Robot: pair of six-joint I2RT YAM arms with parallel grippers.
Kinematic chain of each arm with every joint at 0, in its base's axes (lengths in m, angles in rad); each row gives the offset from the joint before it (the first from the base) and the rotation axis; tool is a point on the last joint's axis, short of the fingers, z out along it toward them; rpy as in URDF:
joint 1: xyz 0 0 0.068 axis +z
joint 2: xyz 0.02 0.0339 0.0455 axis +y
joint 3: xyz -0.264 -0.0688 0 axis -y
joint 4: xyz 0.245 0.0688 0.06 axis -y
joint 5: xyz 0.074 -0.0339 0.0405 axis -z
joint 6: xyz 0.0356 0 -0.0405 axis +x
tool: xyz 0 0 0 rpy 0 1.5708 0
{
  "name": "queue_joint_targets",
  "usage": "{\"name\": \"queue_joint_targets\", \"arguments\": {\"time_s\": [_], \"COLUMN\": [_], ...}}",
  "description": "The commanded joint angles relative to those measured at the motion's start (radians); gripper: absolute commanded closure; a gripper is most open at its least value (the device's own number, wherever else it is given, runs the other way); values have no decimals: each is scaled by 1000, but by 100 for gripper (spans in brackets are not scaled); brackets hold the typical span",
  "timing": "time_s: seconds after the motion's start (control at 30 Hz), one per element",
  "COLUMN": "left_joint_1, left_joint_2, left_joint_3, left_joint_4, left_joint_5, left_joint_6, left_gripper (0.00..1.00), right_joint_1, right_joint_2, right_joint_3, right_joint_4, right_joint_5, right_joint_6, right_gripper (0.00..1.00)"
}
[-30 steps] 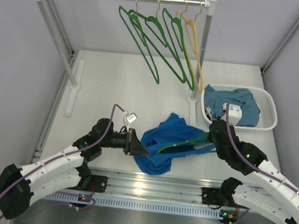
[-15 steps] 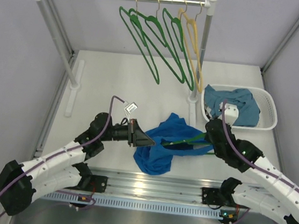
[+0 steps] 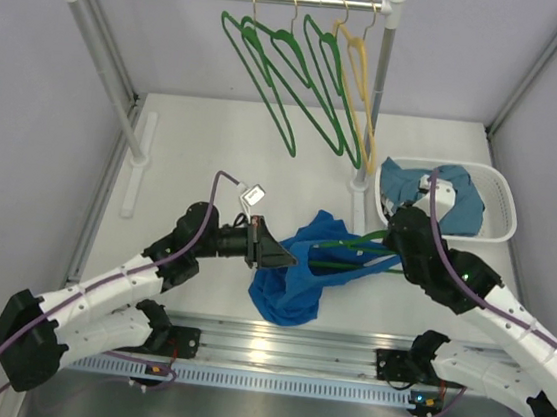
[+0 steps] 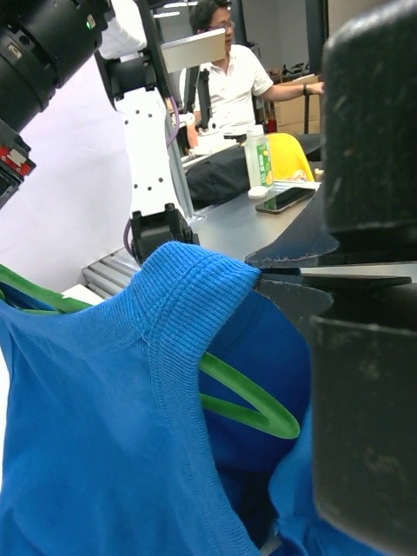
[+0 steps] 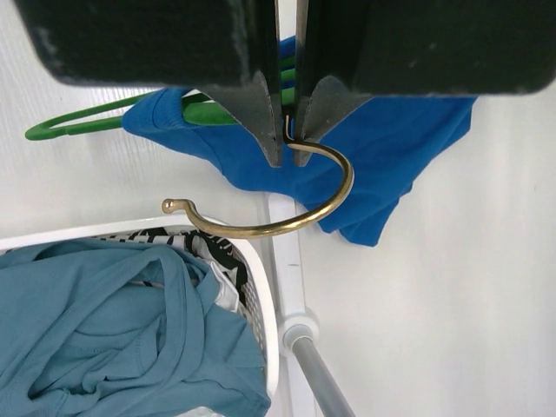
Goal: Place the tank top on the hanger
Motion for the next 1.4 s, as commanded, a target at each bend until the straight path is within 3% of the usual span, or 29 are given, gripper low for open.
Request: {"name": "queue_joint_targets", "arguments": {"time_s": [0.0,0.57,0.87,0.97,1.07,1.13,1.37], "left_joint_1": [-22,-96,-126,-128,-130,-131,-131], "left_joint_2": [4,84,67,66,58,44,-34], "left_joint_3": [55,190,235,261,274,300,431], "left_joint_4": [-34,-64,-164,-222,-274,-318,-552], "left_joint_5": [-34,-104,-173,-178,-176,-179,-285], "left_joint_6": [37,94,137,182,207,244,408], "left_gripper": [96,92,90,80,64,31,34], "right_joint_1": [8,135,161,166,169,169,183], "right_joint_2": [4,82,99,101,97,97,90], "right_joint_3": [60,74,120,121,115,108,95], "right_joint_4": [11,94,129,140,145,146,148], "right_joint_5": [17,-17,-23,-31,-32,-40,-61], "right_joint_6": [-4,42,32,34,35,34,8], "right_gripper": [100,100,100,100,100,100,100]}}
